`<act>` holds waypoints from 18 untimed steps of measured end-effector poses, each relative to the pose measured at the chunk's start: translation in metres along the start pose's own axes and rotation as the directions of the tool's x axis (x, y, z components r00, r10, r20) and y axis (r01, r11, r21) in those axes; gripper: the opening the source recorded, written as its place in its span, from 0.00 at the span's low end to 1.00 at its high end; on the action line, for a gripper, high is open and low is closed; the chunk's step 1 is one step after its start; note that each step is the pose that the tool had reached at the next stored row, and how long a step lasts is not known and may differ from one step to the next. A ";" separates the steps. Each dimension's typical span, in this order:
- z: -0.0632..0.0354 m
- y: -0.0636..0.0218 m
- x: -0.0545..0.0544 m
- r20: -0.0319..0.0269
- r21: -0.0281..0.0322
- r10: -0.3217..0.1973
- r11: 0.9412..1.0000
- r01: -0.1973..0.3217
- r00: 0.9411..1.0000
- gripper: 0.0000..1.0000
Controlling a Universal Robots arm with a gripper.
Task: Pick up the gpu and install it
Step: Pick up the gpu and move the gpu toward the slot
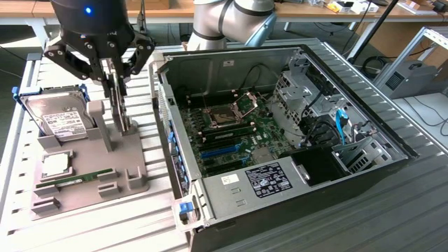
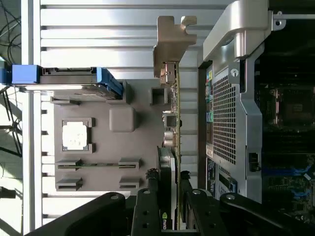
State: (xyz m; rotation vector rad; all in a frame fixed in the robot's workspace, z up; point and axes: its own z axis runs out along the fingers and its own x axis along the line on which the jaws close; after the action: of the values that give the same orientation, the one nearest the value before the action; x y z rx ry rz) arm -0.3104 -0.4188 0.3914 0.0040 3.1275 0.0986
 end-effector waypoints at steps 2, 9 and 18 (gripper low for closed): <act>-0.0341 0.0021 0.000 0.002 0.000 0.000 1.000 0.000 1.000 0.27; -0.0378 0.0025 -0.025 0.002 0.000 0.000 1.000 0.000 1.000 0.27; -0.0375 0.0025 -0.056 0.002 0.000 0.000 1.000 0.000 1.000 0.27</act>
State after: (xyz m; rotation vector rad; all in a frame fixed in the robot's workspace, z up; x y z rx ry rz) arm -0.2545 -0.4188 0.4296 0.0040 3.1257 0.0989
